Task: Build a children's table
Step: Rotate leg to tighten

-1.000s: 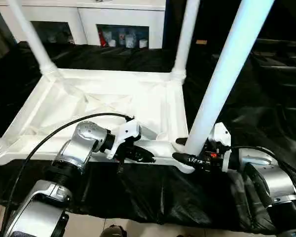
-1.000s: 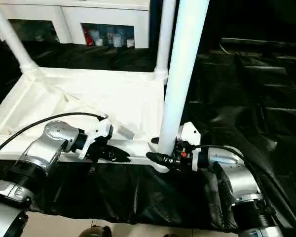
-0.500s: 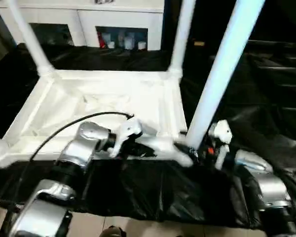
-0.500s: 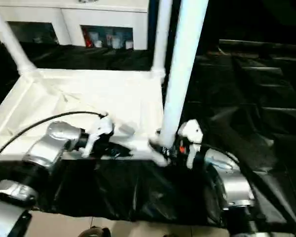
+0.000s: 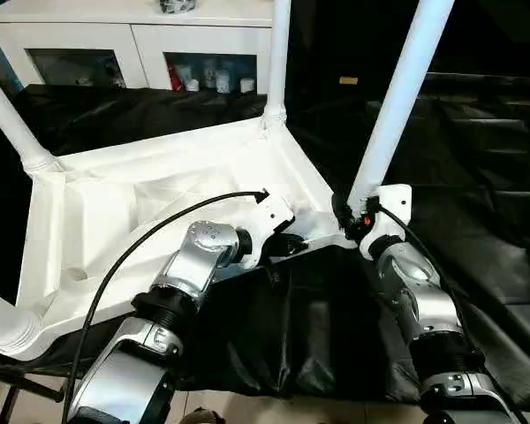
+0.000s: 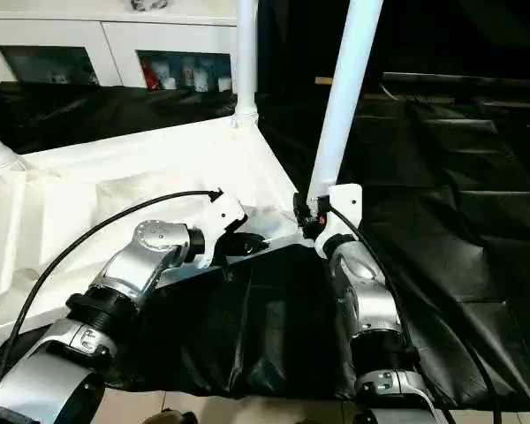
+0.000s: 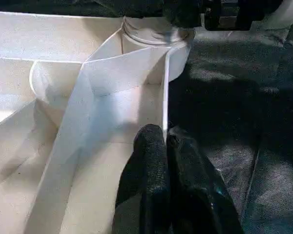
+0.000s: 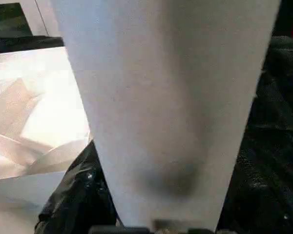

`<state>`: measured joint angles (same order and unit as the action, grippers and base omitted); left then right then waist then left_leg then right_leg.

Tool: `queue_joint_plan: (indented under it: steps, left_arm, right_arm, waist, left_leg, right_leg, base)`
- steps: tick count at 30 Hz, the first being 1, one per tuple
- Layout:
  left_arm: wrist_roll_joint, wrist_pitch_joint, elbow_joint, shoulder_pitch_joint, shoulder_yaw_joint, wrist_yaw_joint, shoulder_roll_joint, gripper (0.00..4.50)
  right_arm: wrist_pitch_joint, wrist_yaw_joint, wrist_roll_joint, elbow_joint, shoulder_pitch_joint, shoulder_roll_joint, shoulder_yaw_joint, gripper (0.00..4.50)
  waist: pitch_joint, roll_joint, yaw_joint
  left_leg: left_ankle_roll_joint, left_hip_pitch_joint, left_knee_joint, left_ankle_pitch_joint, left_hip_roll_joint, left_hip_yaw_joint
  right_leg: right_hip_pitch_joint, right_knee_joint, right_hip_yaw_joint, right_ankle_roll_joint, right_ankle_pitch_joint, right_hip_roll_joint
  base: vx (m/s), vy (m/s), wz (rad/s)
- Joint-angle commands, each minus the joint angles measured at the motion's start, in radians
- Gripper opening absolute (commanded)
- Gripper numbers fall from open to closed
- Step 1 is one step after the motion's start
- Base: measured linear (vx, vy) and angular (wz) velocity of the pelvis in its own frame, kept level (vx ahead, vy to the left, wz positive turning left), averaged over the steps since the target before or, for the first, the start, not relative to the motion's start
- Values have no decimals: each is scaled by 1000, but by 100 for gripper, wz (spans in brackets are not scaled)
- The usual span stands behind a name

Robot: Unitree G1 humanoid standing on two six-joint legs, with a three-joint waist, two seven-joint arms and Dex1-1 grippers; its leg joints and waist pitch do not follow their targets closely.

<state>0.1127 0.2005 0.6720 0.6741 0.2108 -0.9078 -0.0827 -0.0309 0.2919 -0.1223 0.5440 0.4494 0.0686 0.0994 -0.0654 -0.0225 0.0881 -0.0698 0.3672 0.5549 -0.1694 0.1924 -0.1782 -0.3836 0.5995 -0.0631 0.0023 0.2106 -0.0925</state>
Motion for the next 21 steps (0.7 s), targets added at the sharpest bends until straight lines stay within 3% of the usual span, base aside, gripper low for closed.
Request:
queue_joint_plan:
  steps: [1, 3, 21]
  left_arm:
    - [-51, -16, -18, 6, 28, -1, 80, 0]
    - [-51, -16, -18, 6, 28, -1, 80, 0]
    - [-51, -16, -18, 6, 28, -1, 80, 0]
  right_arm:
    - [-57, 41, -21, 68, -19, -85, -84, 203]
    - [-57, 41, -21, 68, -19, -85, -84, 203]
    - [-57, 41, -21, 68, -19, -85, -84, 203]
  waist:
    - [48, 12, 2]
    - [47, 11, 2]
    - [44, 10, 1]
  left_leg:
    - [73, -3, -62, -176, 32, 8]
    - [66, -5, -64, -198, 34, 9]
    - [50, -5, -71, -228, 36, 10]
  right_leg:
    - [39, -75, 41, -223, 123, -57]
    - [37, -78, 42, -219, 160, -57]
    - [33, -84, 43, -202, 202, -58]
  base:
    - [0, 0, 0]
    - [0, 0, 0]
    - [0, 0, 0]
